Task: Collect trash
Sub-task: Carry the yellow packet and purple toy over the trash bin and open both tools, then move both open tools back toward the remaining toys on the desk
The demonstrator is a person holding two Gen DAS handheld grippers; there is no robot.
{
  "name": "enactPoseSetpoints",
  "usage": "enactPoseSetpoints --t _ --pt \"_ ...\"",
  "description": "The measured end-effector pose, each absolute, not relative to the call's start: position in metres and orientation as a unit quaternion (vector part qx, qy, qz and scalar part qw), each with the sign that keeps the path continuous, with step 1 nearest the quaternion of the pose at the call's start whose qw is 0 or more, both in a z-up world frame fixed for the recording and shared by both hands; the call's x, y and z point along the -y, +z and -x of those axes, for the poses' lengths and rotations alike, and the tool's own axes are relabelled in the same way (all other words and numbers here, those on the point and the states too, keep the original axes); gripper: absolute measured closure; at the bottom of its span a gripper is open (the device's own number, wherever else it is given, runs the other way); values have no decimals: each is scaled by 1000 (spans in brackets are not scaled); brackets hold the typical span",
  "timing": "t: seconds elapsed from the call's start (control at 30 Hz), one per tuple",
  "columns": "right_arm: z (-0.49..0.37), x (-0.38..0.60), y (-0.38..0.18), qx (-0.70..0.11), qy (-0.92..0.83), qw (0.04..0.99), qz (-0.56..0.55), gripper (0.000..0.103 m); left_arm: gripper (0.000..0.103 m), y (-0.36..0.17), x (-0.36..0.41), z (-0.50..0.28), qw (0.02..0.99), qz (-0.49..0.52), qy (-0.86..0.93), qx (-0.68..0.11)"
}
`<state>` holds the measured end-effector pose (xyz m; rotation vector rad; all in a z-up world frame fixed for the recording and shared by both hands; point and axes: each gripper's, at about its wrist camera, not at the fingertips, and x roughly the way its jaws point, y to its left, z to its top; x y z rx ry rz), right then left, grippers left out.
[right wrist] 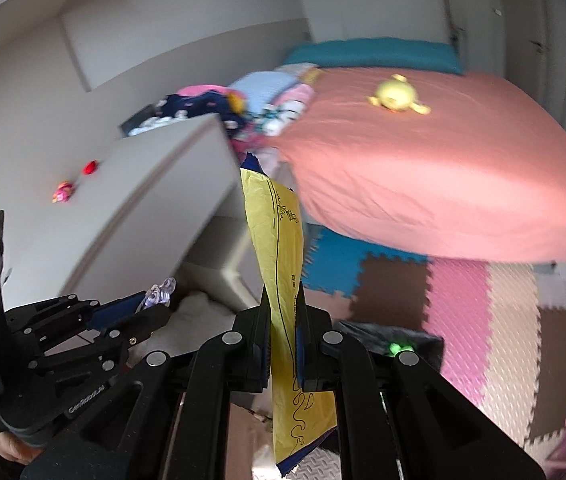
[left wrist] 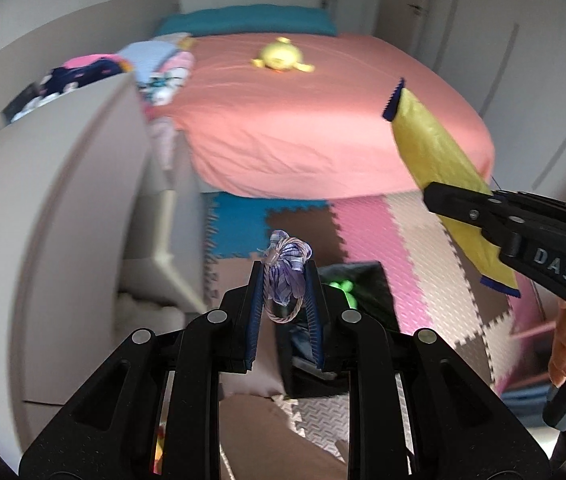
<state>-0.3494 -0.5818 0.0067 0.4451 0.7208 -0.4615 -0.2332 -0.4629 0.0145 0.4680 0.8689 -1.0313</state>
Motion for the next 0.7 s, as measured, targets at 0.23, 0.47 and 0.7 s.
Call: enactPoseSetpoints --t 0.23,0.47,0.7 --pt "381 611 -27 -375 -270 854 -242 72 49 -10 494 268 711 -253 -508 -416" --pt "395 631 -36 -368 -332 836 -237 13 6 -26 504 279 712 -286 -492 -411" --pt "395 634 -35 -363 -327 839 -242 13 6 -28 502 270 717 -277 -480 -422"
